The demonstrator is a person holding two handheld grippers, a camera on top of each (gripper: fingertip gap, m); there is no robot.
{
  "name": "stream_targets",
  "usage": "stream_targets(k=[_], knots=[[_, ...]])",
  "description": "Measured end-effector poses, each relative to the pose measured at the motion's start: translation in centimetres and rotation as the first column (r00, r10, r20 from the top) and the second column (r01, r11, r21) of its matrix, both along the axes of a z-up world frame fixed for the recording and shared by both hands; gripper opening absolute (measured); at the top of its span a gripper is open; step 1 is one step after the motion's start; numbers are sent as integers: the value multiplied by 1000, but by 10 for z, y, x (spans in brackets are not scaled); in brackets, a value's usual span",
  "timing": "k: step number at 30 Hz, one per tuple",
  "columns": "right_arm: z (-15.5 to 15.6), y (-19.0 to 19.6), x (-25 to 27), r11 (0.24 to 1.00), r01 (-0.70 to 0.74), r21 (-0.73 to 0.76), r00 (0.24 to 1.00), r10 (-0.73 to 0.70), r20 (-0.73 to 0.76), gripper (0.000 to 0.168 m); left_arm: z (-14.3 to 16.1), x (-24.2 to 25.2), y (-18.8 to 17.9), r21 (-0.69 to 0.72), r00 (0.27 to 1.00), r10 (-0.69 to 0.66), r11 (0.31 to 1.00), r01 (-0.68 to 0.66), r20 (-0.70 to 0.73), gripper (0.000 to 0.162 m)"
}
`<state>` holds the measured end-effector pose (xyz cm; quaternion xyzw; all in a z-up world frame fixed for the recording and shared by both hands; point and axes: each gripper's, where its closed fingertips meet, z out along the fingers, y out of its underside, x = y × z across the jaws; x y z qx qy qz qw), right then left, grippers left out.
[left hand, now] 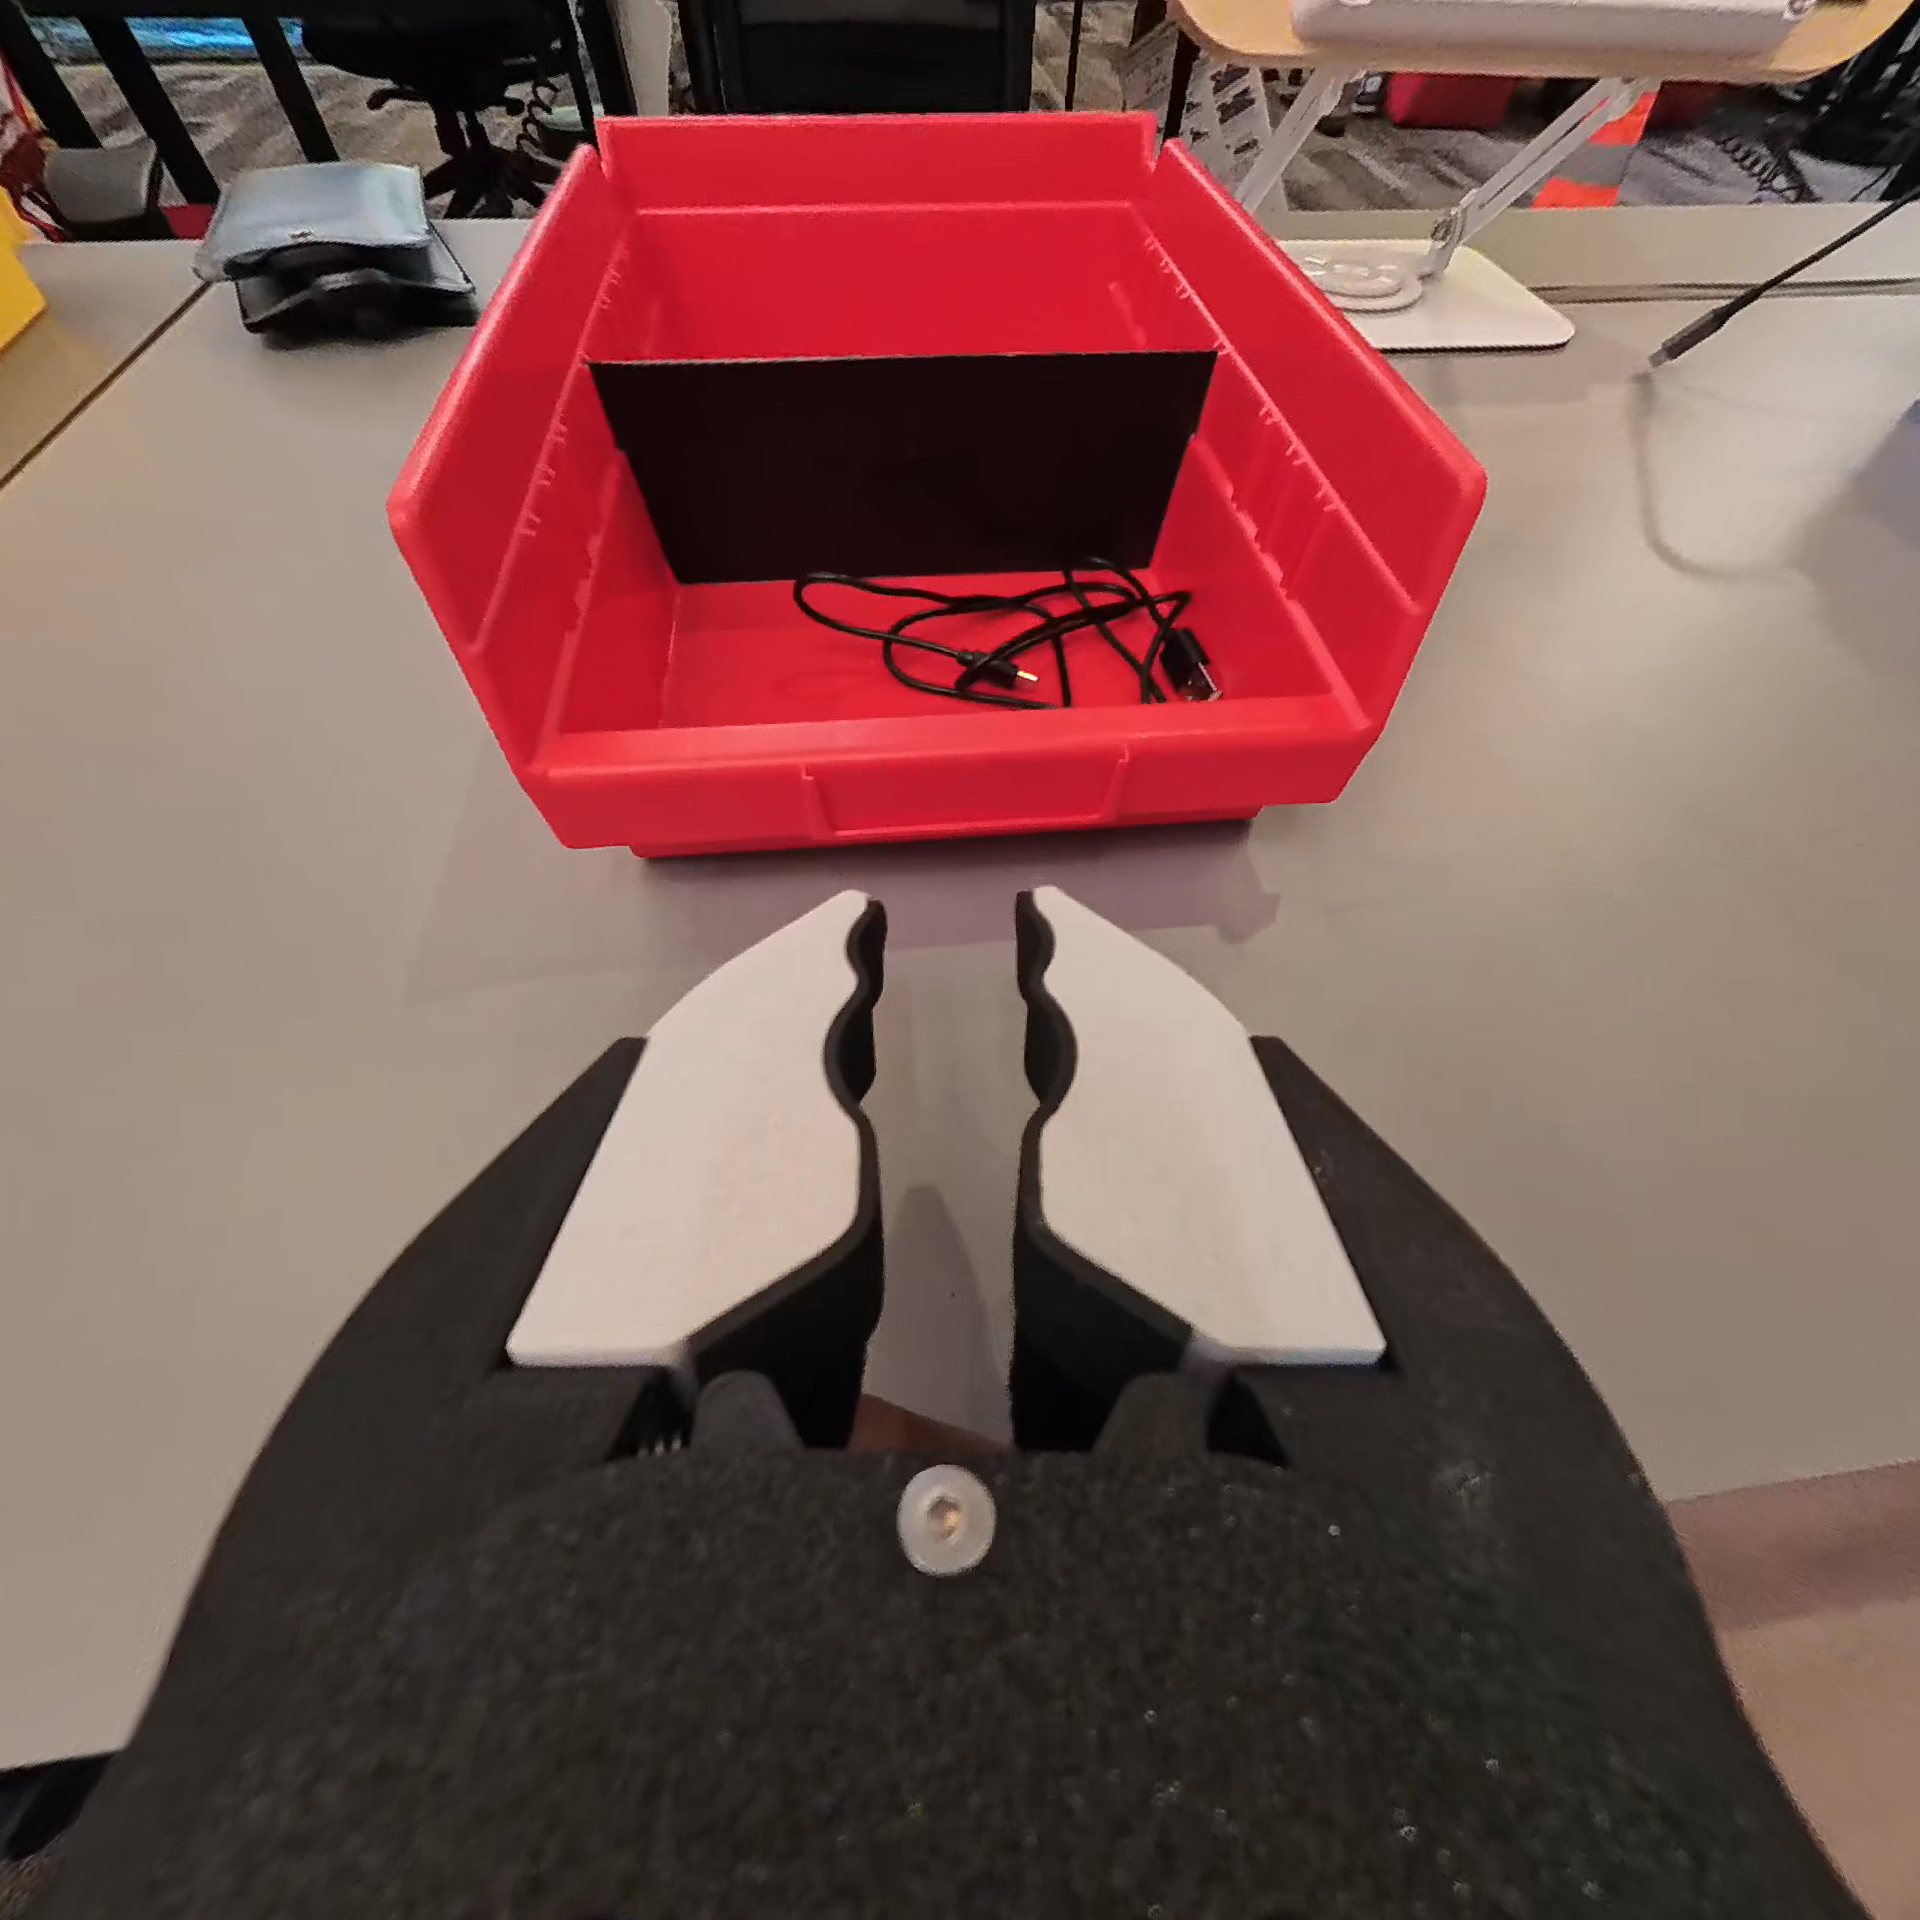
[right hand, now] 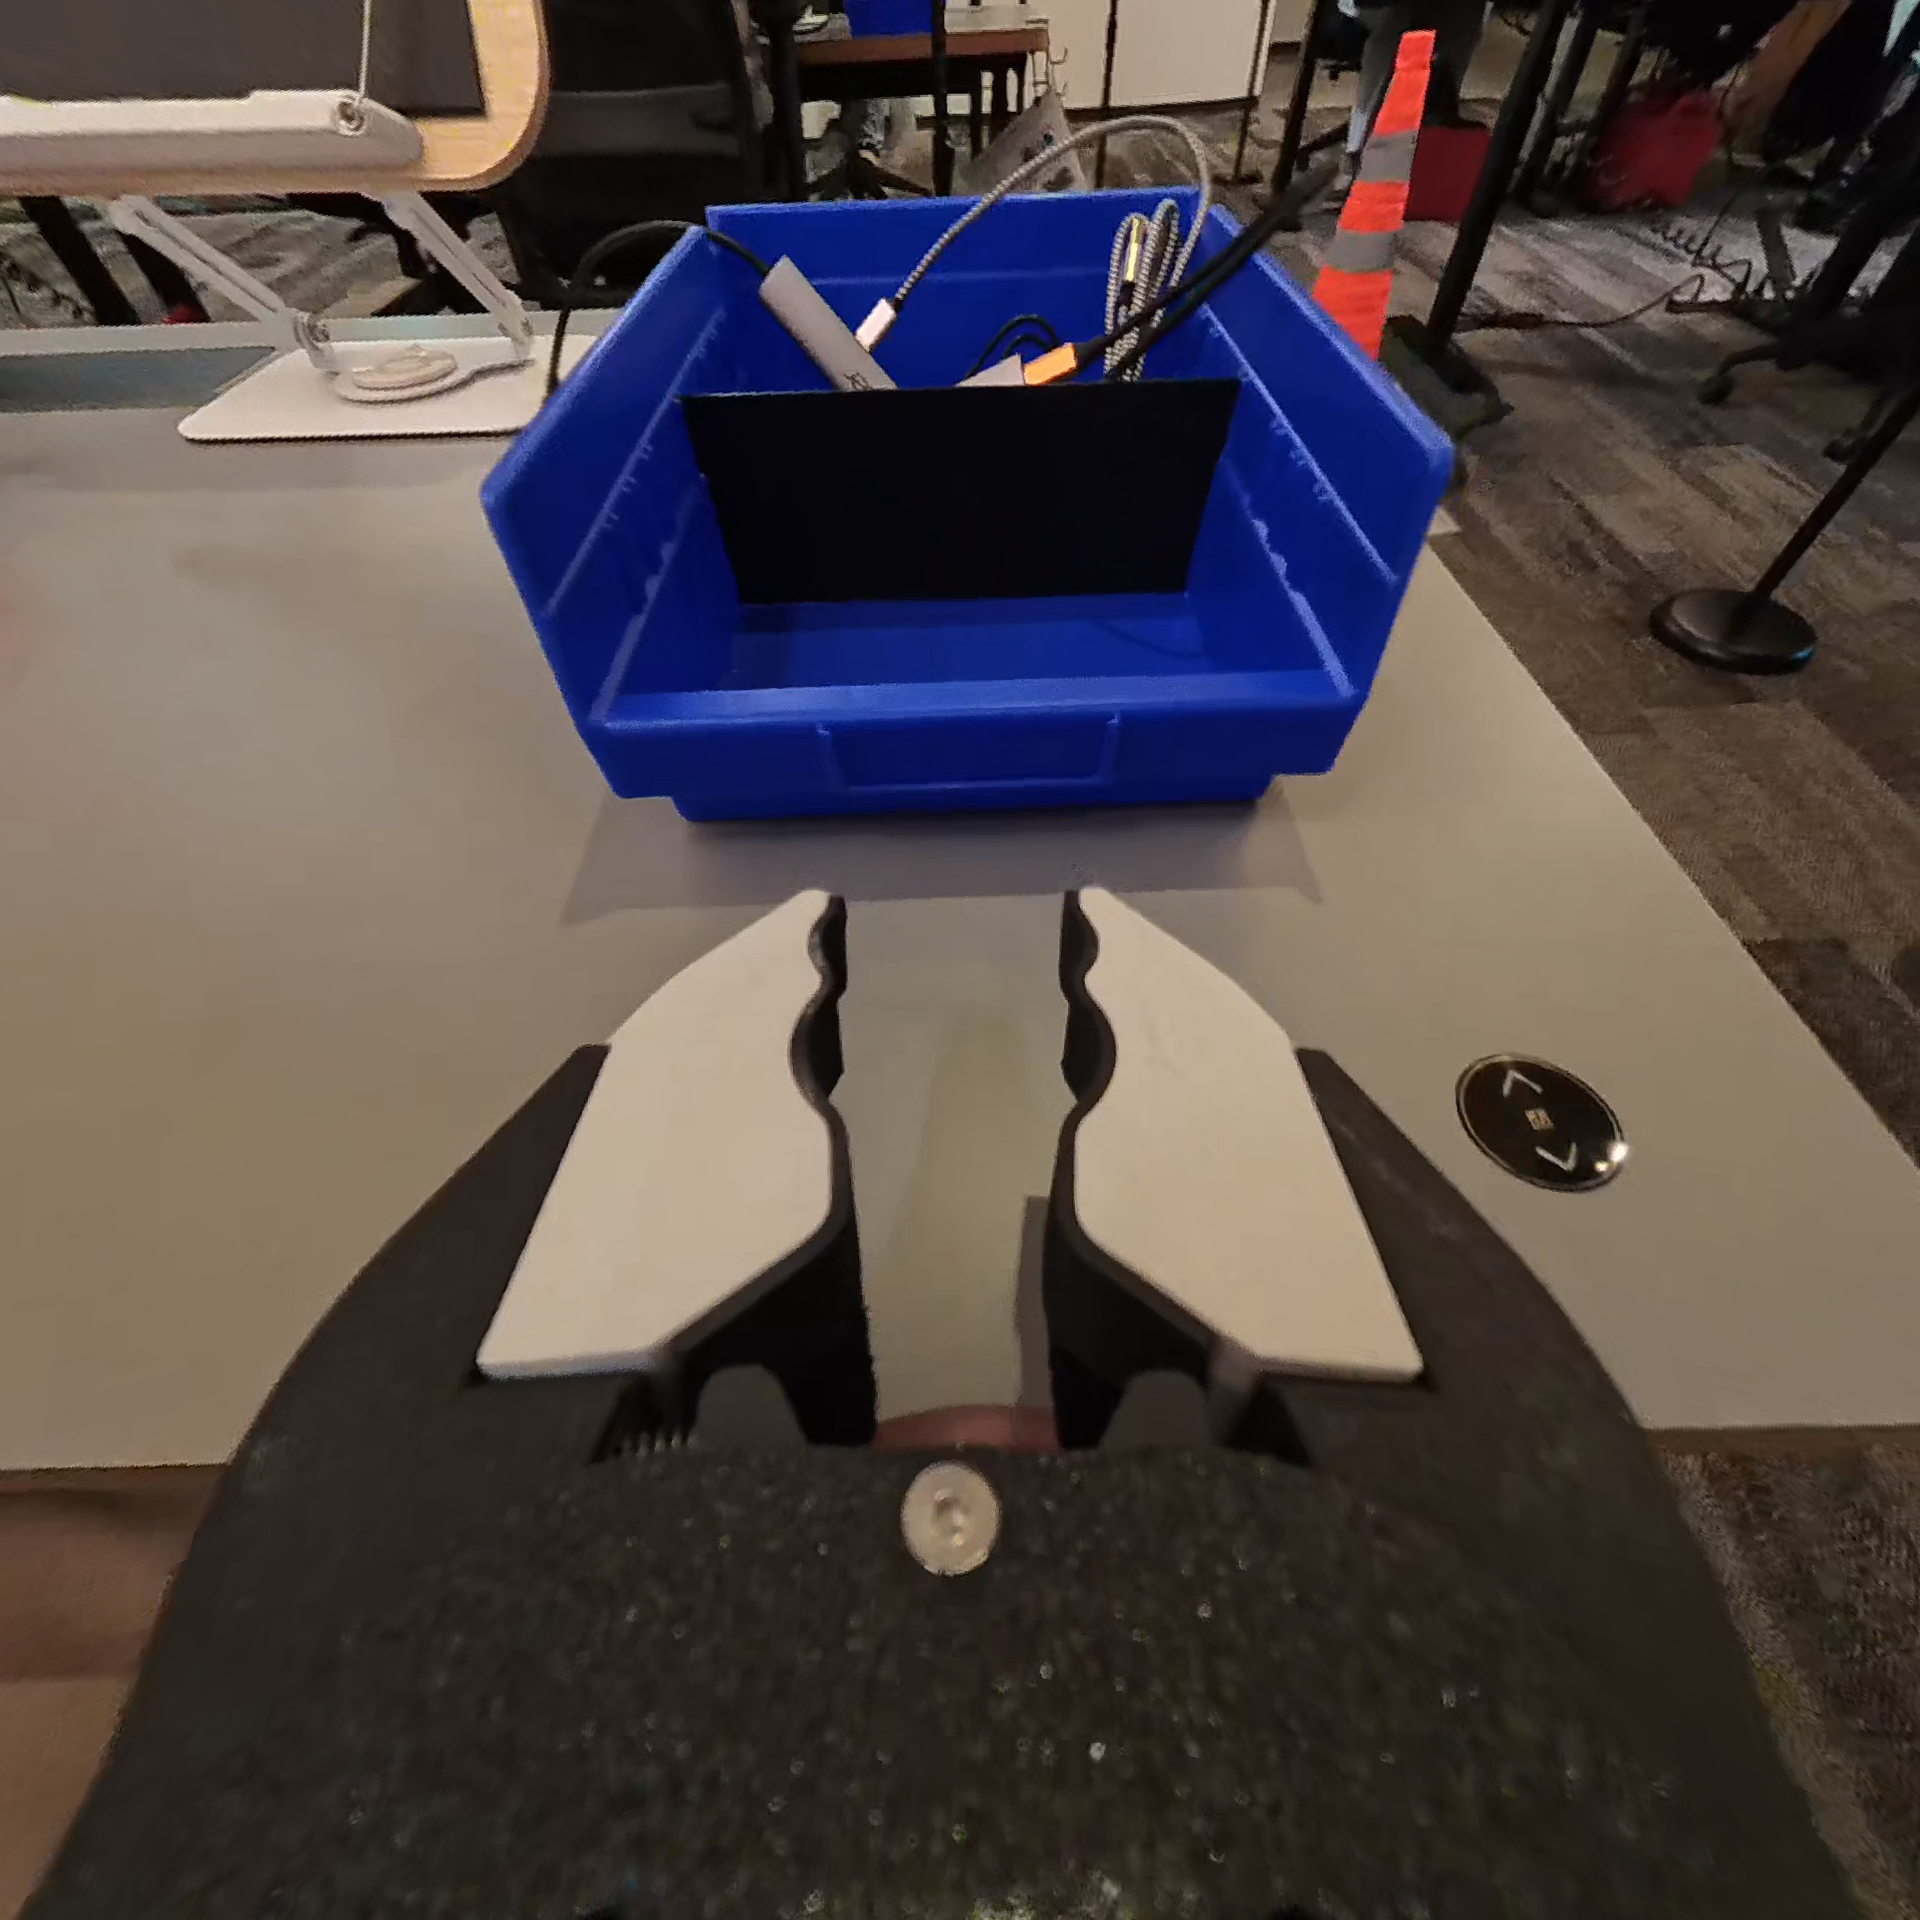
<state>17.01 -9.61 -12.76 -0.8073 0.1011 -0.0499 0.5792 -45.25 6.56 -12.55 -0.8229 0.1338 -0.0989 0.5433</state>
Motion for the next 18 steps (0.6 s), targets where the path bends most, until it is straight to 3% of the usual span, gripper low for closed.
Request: stream_targets(k=[5, 12, 15, 18], knots=[[8, 3, -8, 999, -4, 50, 997, 8, -73, 39, -2, -1, -2, 8, 999, -5, 1000, 6, -51, 24], [7, 22, -24, 998, -63, 10, 996, 63, 61, 42, -5, -8, -7, -12, 1000, -2, 1000, 1, -28, 24], [17, 49, -59, 976, -208, 67, 976, 202, 77, 54, -7, -6, -10, -22, 999, -18, 1000, 18, -34, 24], [7, 84, -97, 945, -326, -12, 945, 326, 28, 78, -8, -1, -15, -24, 998, -49, 999, 48, -46, 24]])
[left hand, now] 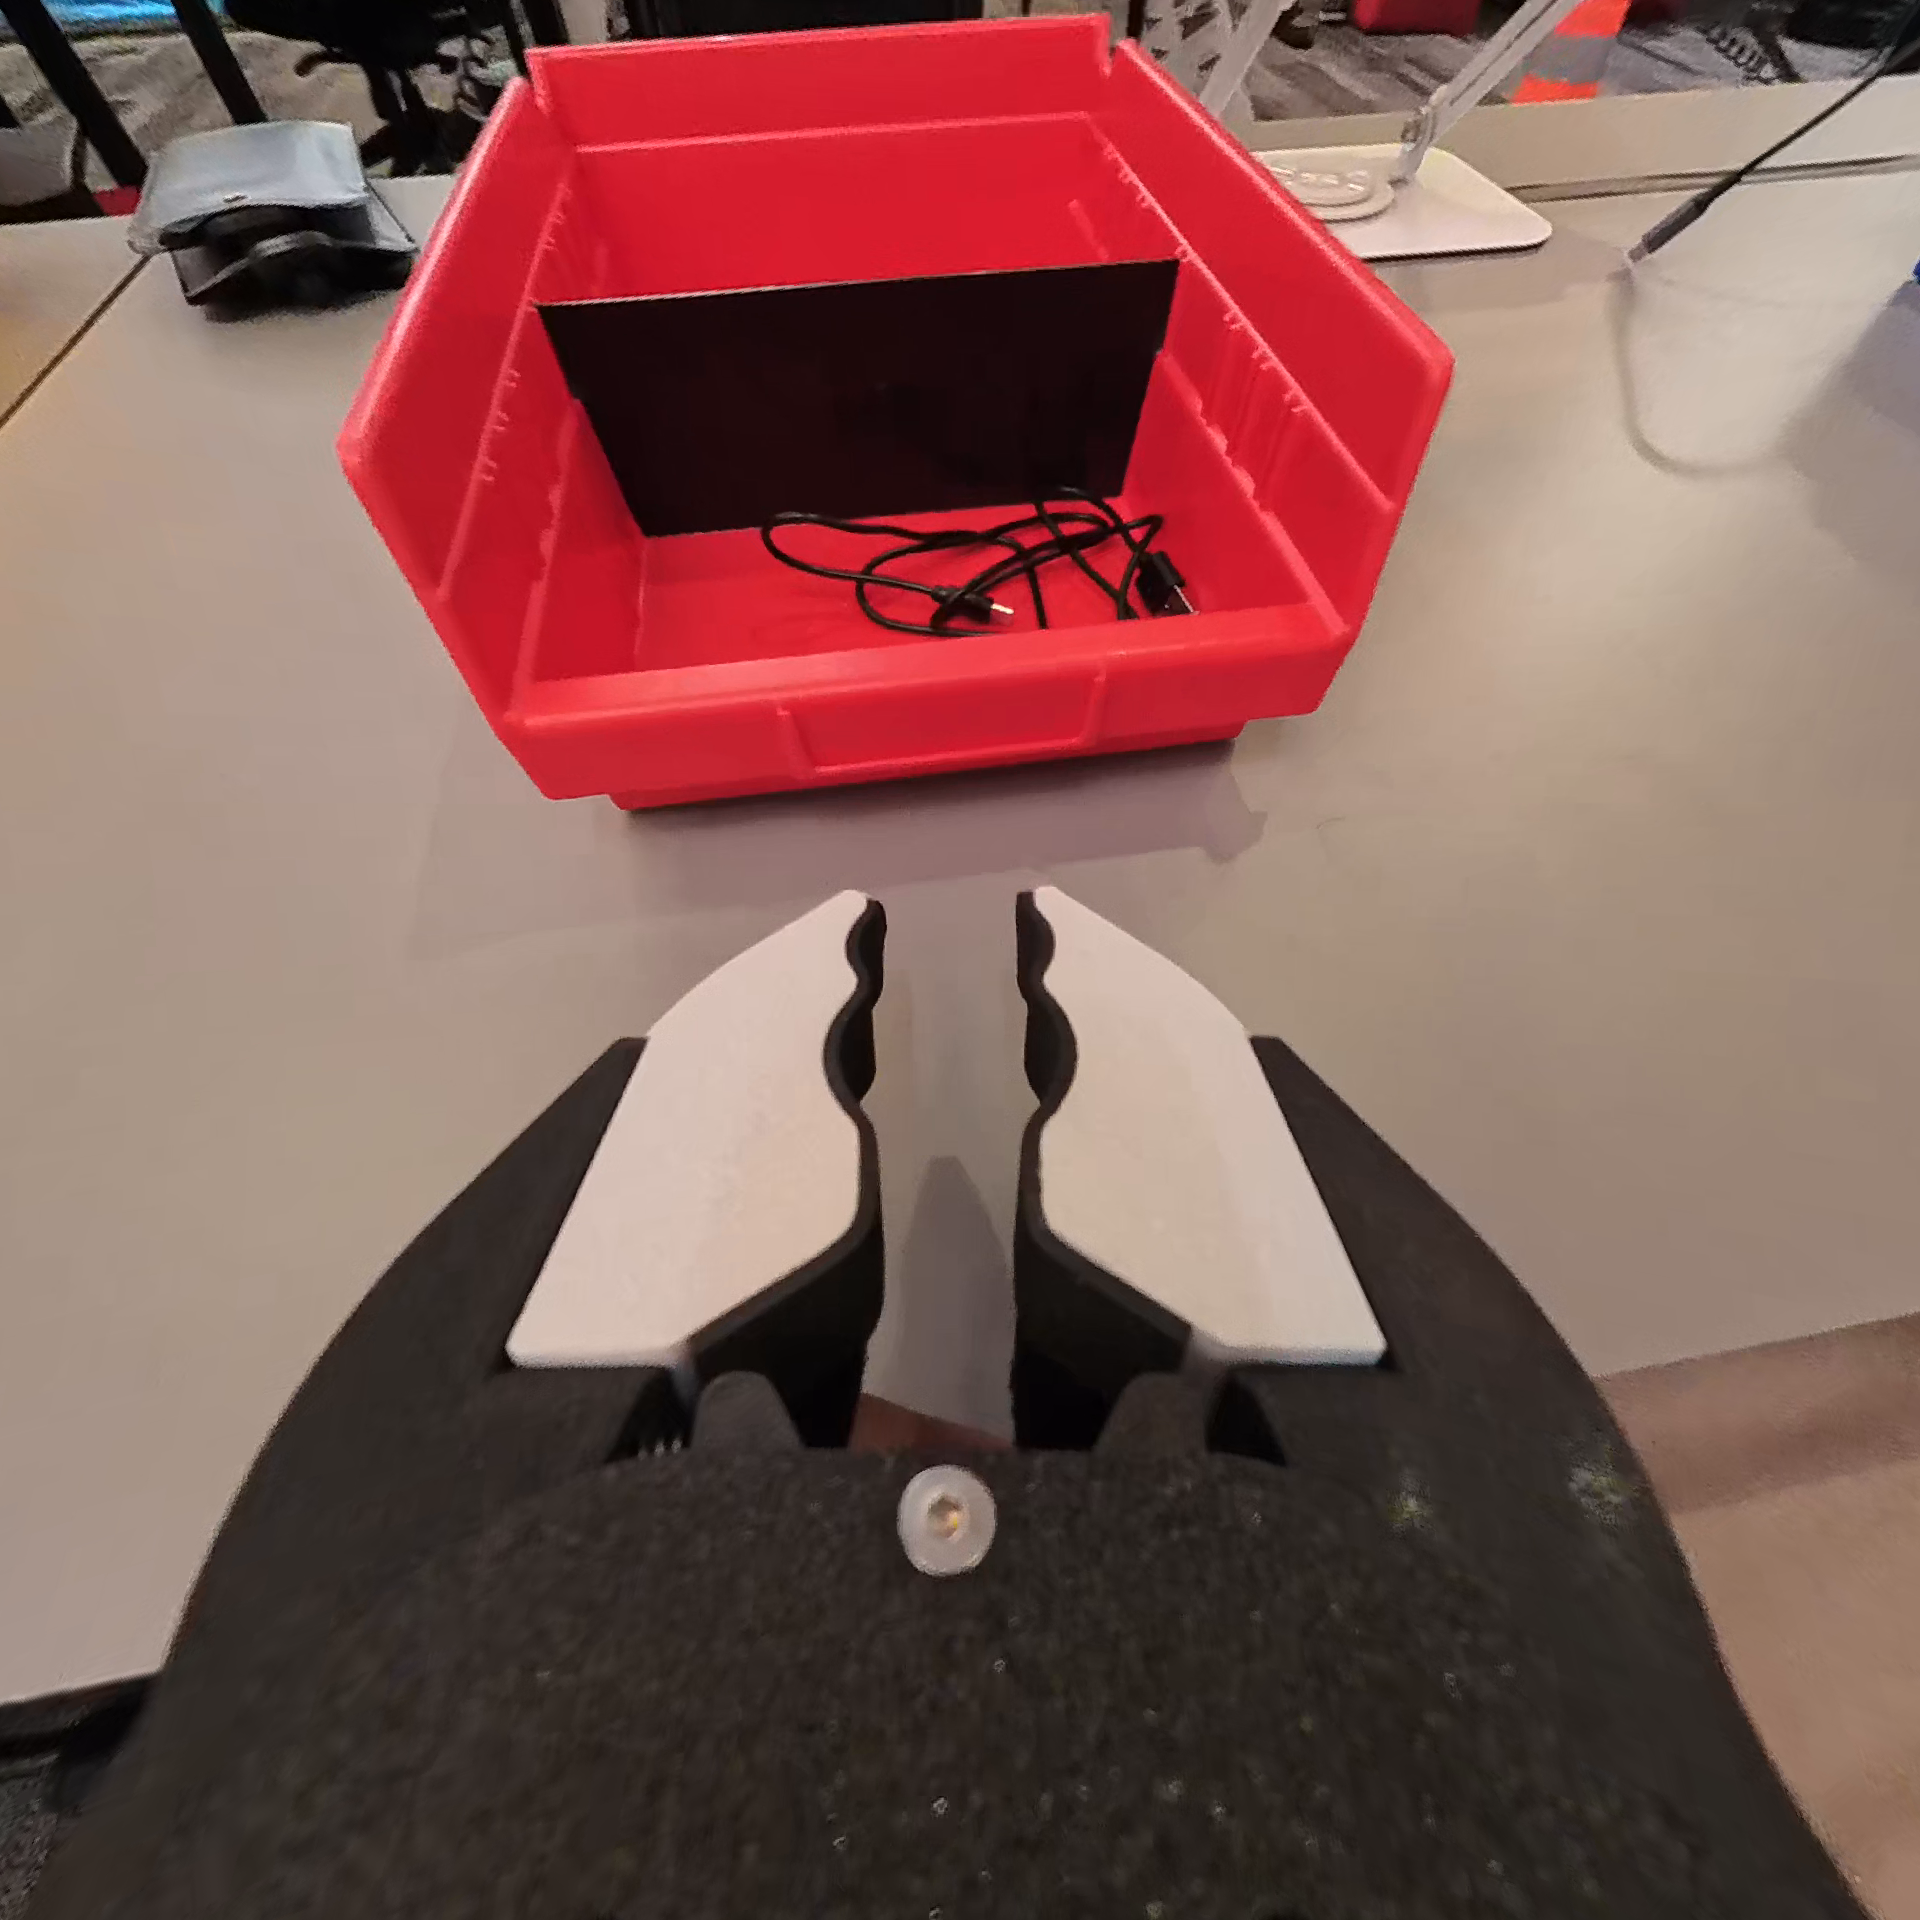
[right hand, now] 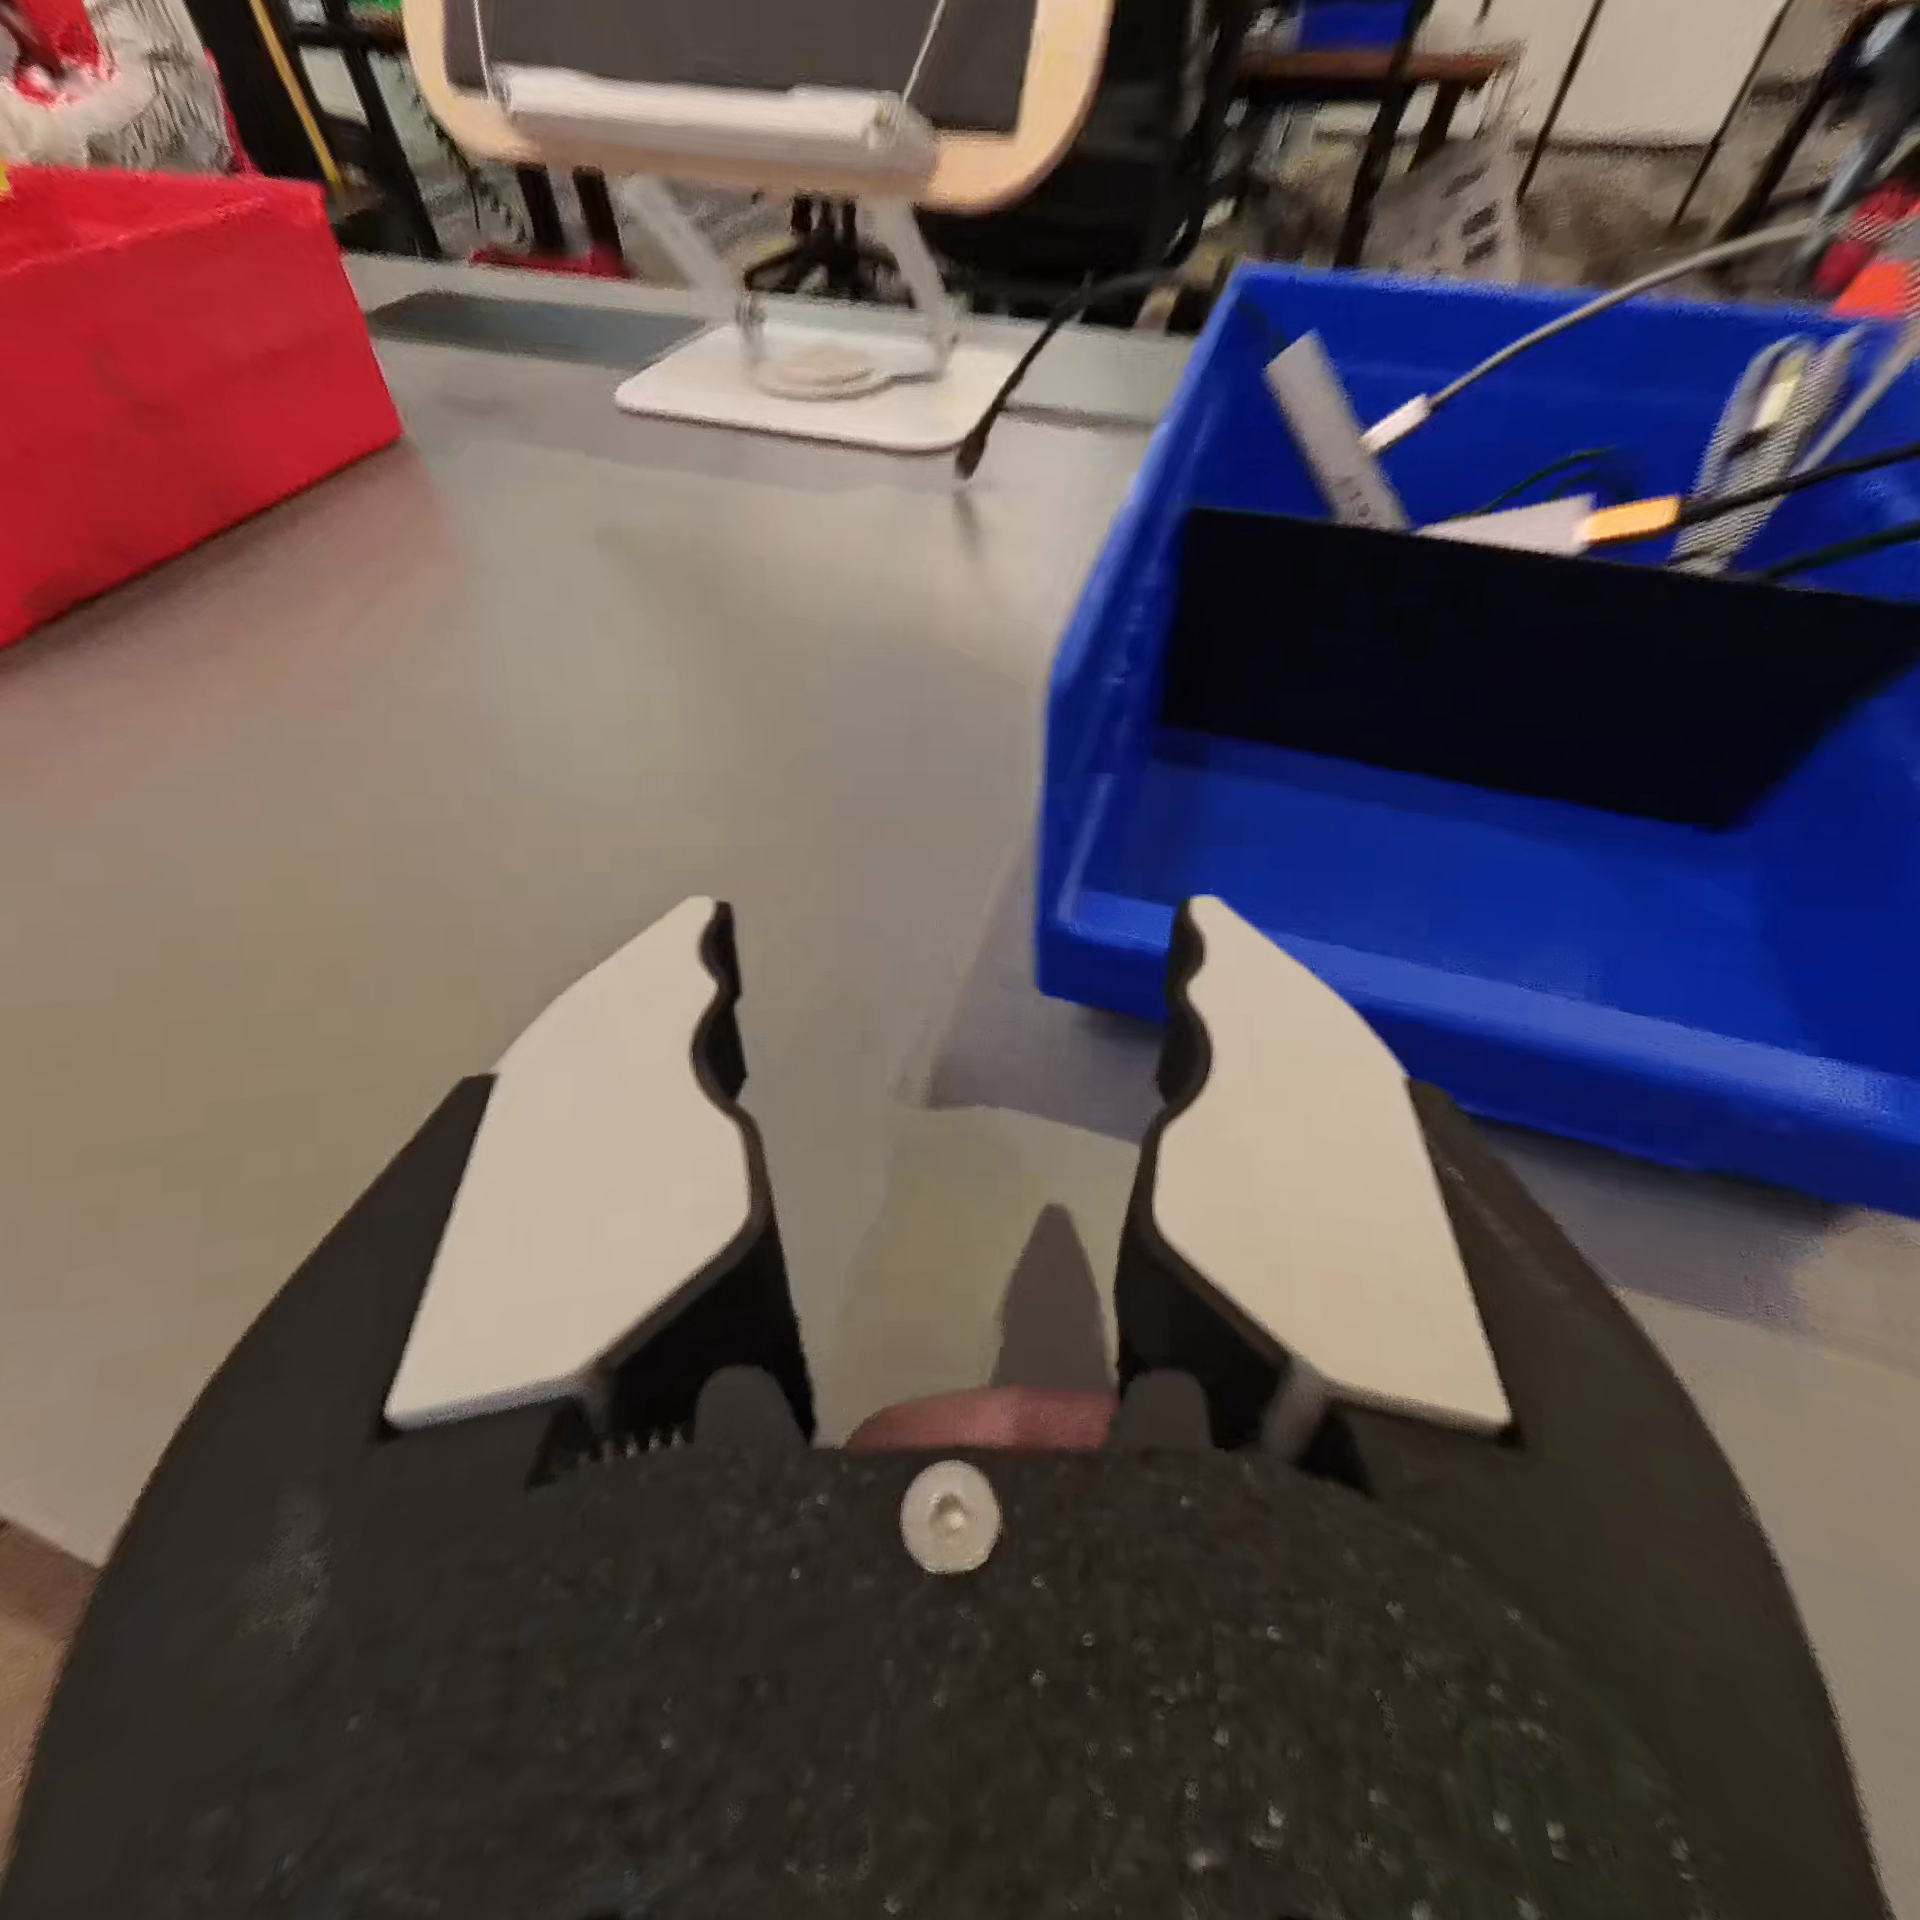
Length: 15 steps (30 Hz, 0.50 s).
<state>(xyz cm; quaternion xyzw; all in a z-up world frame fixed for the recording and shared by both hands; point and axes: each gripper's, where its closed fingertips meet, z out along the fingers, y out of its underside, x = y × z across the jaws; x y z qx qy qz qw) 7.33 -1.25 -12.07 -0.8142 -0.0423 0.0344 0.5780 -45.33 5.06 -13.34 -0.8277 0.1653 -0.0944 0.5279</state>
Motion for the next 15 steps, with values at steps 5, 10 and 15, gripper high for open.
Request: stream_targets(k=[5, 10, 15], knots=[[-8, 46, -4, 992, 110, -67, 994, -109, 15, 82, 3, 12, -6, 31, 998, -51, 998, 53, -45, 24], [-5, 66, -26, 993, 84, -81, 996, -83, 17, 90, 5, 46, -15, 46, 984, -165, 985, 168, -72, 28], [6, 31, -86, 982, -188, -33, 976, 183, -121, 55, 11, 130, -28, 44, 931, -364, 930, 364, 10, 28]])
